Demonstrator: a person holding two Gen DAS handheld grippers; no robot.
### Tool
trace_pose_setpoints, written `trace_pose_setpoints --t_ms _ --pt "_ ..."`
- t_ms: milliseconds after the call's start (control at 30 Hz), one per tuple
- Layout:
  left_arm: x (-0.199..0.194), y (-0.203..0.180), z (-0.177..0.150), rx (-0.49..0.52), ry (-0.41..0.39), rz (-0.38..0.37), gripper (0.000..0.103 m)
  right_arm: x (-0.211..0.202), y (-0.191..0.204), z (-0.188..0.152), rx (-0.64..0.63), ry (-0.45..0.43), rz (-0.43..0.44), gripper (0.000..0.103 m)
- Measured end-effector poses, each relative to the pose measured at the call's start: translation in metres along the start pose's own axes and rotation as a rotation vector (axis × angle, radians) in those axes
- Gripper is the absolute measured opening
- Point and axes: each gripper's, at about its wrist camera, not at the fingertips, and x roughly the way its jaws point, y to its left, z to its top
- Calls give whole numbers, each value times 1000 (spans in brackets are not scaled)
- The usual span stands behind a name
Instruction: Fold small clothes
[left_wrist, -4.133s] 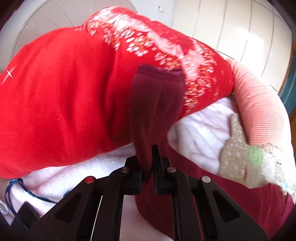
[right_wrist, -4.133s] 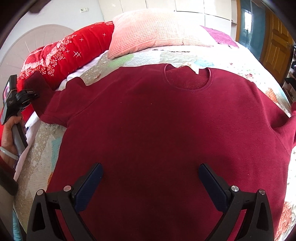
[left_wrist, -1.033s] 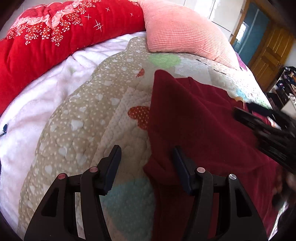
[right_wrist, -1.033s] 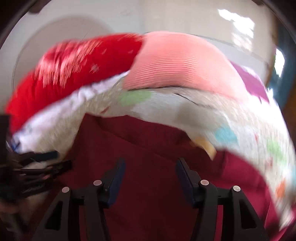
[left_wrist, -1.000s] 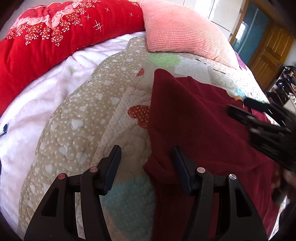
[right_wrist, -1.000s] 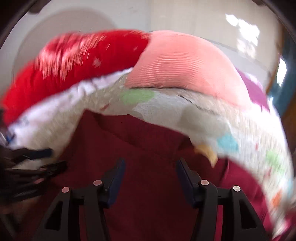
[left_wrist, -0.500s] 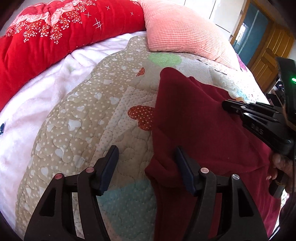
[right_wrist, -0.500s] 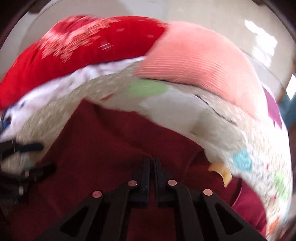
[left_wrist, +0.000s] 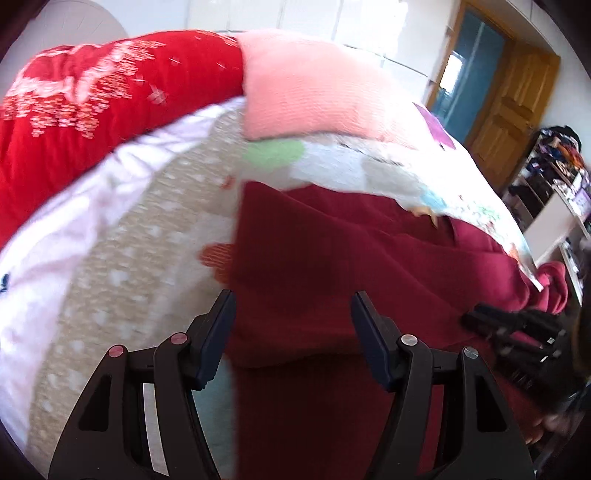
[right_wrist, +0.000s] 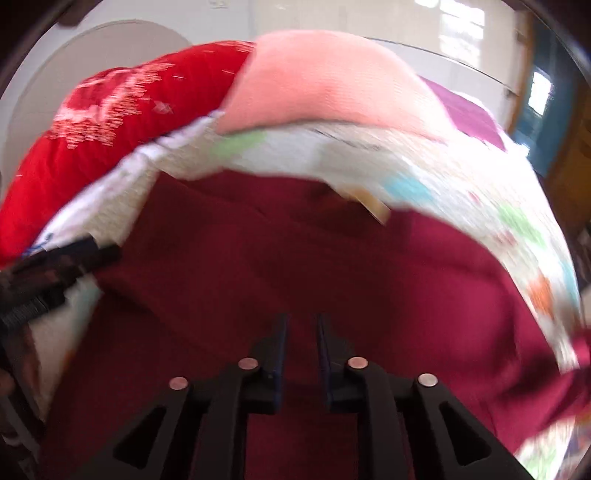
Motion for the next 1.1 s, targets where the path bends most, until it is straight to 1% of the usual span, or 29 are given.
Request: trace_pose_setpoints --t_ms 33,67,100,133,200,233,267,300,367,400,433,467,500,533,567,600,633,667,700,733,800,833,867,900,967,1000,1067,1100 --pt "8 -6 -2 7 28 -7 64 5 -7 -9 24 16 -11 28" --pt "19 -13 -4 24 69 -7 64 8 -13 -16 48 17 4 29" --pt "28 -21 -8 55 96 23 64 7 -19 -20 72 -9 36 30" --pt "31 -27 -9 93 84 60 64 3 -22 -21 84 -9 54 29" --pt "28 -35 -11 144 71 92 64 -11 -32 -19 106 11 62 29" --pt "27 -36 -11 150 79 89 64 -20 -38 -16 113 -12 46 29" --pt "24 -35 -9 136 87 72 64 -32 -47 -14 118 -43 1 33" --pt "22 -33 -7 117 90 58 64 -45 -62 -10 117 -71 -105 38" --pt "17 -27 -4 65 90 24 64 -58 -94 -1 111 -78 -337 67" --pt "15 -27 -5 51 89 15 64 -58 -109 3 106 -62 -423 72" --pt "13 -28 -5 39 89 7 64 -55 -124 7 93 -35 -508 75" --pt "12 -29 -5 38 88 5 64 -48 -141 10 76 9 -604 75" --pt "12 -31 -5 42 87 6 64 -38 -159 11 60 74 -694 75" --pt "10 -33 -6 54 88 10 64 -25 -176 11 40 157 -761 75" --pt "10 -34 -7 61 90 13 64 -15 -189 8 22 230 -778 75" --pt "10 -35 -6 67 91 14 64 -7 -200 2 15 291 -768 75" --pt "10 -36 -7 72 92 15 64 -6 -207 -3 27 317 -736 67" --pt "10 -36 -7 69 91 14 64 -11 -213 -9 64 316 -666 43" --pt "10 -36 -7 66 92 12 64 -22 -219 -15 119 290 -598 31" --pt "11 -36 -7 62 94 8 64 -40 -225 -23 187 242 -550 25" --pt "11 -35 -8 57 94 3 64 -74 -230 -45 256 154 -513 22" --pt "10 -35 -9 58 90 3 64 -87 -229 -61 276 134 -500 22" --pt "11 -35 -9 59 89 3 64 -102 -230 -84 306 126 -471 22" --pt "11 -35 -9 61 90 4 64 -109 -230 -100 332 131 -445 22" --pt "11 -35 -10 68 91 3 64 -117 -235 -144 398 186 -390 22" --pt "10 -35 -11 68 90 1 64 -121 -236 -161 426 200 -372 22" --pt "7 -33 -11 62 86 -6 64 -141 -238 -194 526 179 -334 22" --pt "6 -33 -11 60 86 -6 64 -155 -239 -208 580 149 -304 22"
